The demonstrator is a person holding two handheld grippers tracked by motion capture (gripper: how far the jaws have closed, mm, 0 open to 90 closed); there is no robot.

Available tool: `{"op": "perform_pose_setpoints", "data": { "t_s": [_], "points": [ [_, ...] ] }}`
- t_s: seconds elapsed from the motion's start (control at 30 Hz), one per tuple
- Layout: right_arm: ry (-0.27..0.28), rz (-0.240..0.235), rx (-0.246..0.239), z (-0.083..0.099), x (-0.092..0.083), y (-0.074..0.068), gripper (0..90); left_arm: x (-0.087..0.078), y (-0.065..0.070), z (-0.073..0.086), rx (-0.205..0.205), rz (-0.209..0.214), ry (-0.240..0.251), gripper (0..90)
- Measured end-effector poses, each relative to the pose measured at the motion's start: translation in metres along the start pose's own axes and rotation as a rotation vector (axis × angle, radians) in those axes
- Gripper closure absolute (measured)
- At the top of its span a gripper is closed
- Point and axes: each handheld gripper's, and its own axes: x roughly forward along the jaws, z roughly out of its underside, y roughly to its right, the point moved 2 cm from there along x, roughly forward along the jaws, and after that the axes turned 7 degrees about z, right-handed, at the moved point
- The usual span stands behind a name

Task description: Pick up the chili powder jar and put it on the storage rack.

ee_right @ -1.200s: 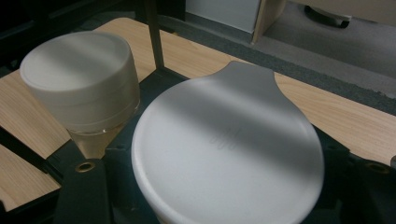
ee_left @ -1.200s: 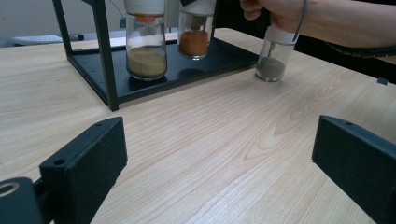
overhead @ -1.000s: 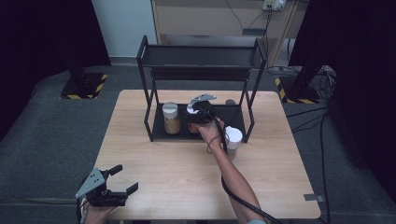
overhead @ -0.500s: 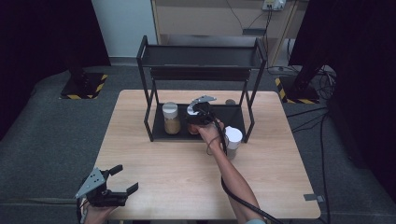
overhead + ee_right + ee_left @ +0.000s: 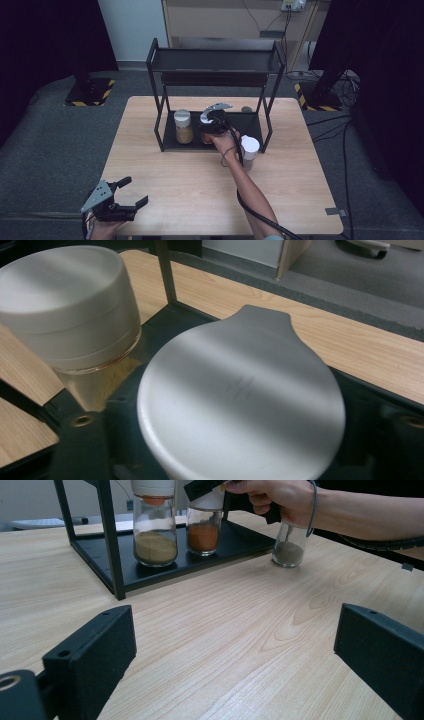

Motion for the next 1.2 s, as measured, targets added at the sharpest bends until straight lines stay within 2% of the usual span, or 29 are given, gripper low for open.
{"op": "perform_pose_setpoints", "data": {
  "t_s": [0.13, 0.3, 0.4, 0.47, 0.7, 0.8, 1.0, 1.2],
  "points": [
    [-0.011, -0.001, 0.031, -0.002, 0.0, 0.003, 12.2, 0.0, 0.0, 0.0, 0.001, 0.001, -0.002, 2.3],
    [0.012, 0.001, 0.021, -0.009, -0.01, 0.001, 10.6, 0.001, 0.0, 0.0, -0.001, 0.001, -0.002, 2.3],
    [0.031, -0.014, 0.017, -0.017, -0.019, 0.002, 10.2, 0.001, 0.0, 0.0, 0.0, 0.002, -0.002, 2.3],
    [0.063, -0.021, 0.005, -0.022, -0.028, 0.001, 10.1, 0.001, 0.0, 0.0, 0.0, 0.004, -0.004, 2.3],
    [0.109, -0.065, -0.034, -0.037, -0.056, 0.001, 9.5, 0.001, 0.0, -0.001, 0.001, 0.005, -0.006, 2.3],
    [0.14, -0.067, -0.056, -0.042, -0.071, 0.002, 9.3, 0.001, 0.0, 0.0, -0.001, 0.004, -0.006, 2.3],
    [0.155, -0.095, -0.082, -0.051, -0.1, 0.007, 8.6, 0.001, -0.001, 0.0, -0.005, 0.003, -0.001, 2.2],
    [0.157, -0.146, -0.093, -0.046, -0.126, 0.016, 8.3, 0.001, -0.001, 0.0, -0.006, 0.002, -0.002, 2.1]
  ]
}}
